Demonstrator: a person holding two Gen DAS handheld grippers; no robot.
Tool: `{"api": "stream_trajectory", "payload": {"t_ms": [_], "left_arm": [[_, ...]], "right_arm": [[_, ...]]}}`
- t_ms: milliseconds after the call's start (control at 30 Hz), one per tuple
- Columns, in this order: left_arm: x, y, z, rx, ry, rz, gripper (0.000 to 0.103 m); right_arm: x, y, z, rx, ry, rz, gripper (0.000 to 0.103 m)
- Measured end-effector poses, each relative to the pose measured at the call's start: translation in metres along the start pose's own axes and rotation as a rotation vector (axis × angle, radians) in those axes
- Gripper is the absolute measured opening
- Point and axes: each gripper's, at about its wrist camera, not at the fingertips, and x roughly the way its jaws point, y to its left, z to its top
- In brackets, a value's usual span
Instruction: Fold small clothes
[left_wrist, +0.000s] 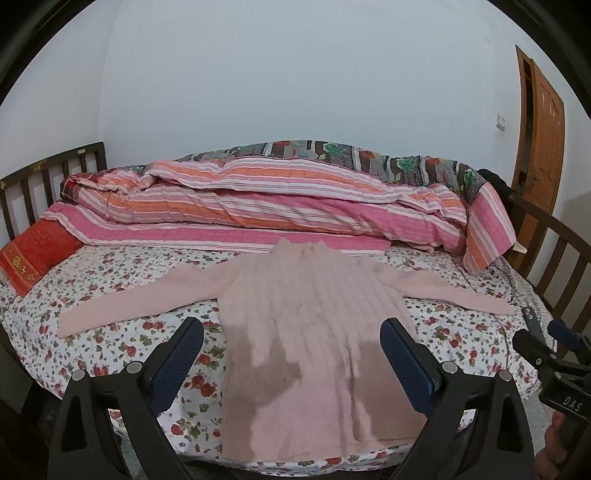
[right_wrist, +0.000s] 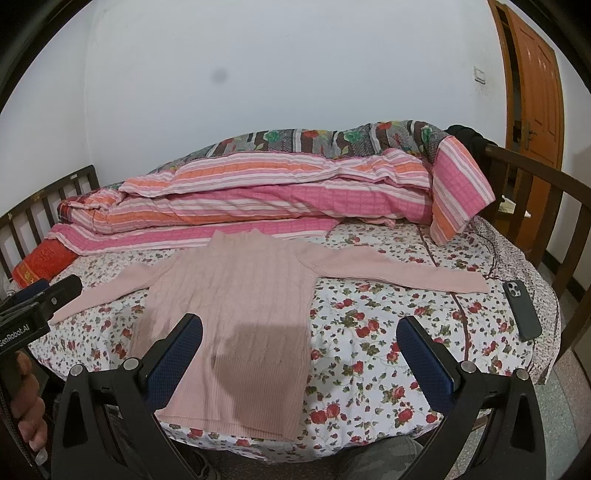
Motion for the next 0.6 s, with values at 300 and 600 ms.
{"api": "stream_trajectory", "payload": {"t_ms": [300,600], "left_arm": [[0.036,0.023,-0.016,-0.018,0.015,0.033,0.097],[0.102,0.094,-0.038,-0.124,0.086,0.101,0.097]], "right_arm": [[0.033,0.012,-0.003,-0.014,0.027,-0.021,0.103],[0.097,0.029,-0.015,-0.102,0.024,-0.053,0.103]]}}
